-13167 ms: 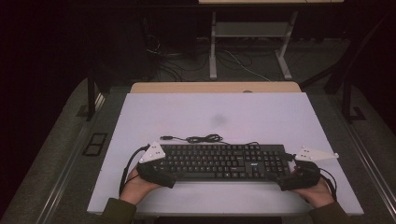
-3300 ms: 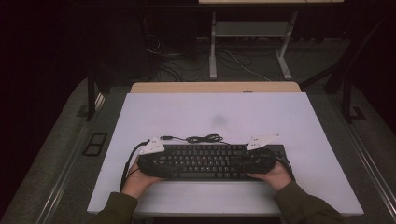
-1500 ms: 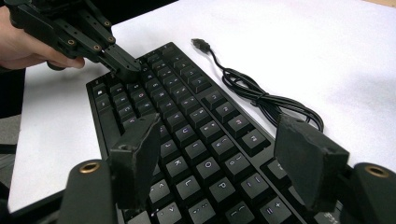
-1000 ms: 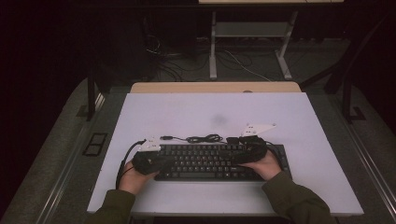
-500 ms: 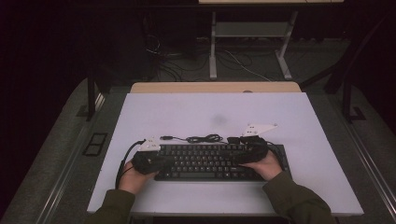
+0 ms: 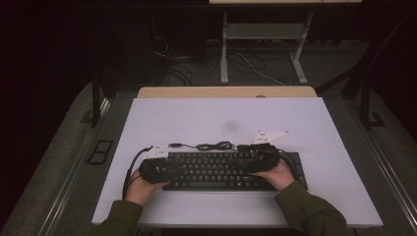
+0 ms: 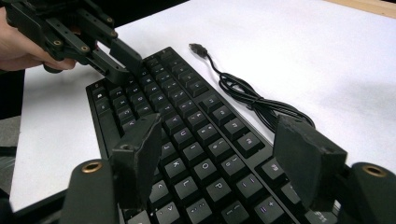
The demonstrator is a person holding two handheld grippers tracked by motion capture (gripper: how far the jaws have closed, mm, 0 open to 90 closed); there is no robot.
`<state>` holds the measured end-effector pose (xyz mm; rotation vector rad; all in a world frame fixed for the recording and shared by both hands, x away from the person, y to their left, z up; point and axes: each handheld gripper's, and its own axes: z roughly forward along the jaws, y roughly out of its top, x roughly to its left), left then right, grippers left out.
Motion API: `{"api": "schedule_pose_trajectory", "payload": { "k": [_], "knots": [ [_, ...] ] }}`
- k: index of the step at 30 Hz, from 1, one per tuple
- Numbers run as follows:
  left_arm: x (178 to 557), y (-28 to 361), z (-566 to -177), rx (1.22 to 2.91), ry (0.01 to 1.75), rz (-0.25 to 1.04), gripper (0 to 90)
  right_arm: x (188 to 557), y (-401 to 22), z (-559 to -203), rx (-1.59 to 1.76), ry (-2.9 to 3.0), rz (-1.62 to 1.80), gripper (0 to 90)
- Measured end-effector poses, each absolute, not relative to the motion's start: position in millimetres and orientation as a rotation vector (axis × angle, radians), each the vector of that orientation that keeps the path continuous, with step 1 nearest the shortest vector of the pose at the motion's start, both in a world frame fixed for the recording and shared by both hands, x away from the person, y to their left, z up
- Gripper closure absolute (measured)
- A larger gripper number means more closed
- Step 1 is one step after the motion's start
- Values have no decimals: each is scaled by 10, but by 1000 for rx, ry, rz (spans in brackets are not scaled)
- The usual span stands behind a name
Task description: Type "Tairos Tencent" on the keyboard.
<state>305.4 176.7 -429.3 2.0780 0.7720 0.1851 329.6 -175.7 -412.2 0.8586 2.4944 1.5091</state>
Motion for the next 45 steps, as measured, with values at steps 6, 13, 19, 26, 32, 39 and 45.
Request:
{"api": "schedule_pose_trajectory", "payload": {
  "k": [6, 13, 19, 26, 32, 39, 45],
  "knots": [
    [3025, 1745, -4287, 2061, 772, 192, 480, 3334, -1699, -4119, 862, 2510, 1511, 369],
    [3006, 1732, -4278, 2040, 777, 206, 352, 3374, -1574, -4126, 841, 2535, 1511, 406],
    [3008, 1716, -4286, 2035, 779, 209, 286, 3410, -1472, -4128, 827, 2546, 1504, 428],
    [3020, 1699, -4302, 2036, 793, 204, 217, 3416, -1420, -4145, 805, 2561, 1484, 495],
    [3025, 1677, -4301, 2030, 797, 205, 174, 3404, -1436, -4186, 796, 2598, 1446, 610],
    [3027, 1660, -4313, 2028, 803, 202, 119, 3396, -1436, -4195, 771, 2634, 1422, 769],
    [3028, 1652, -4317, 2025, 806, 208, 92, 3385, -1386, -4249, 746, 2694, 1374, 863]
  ]
}}
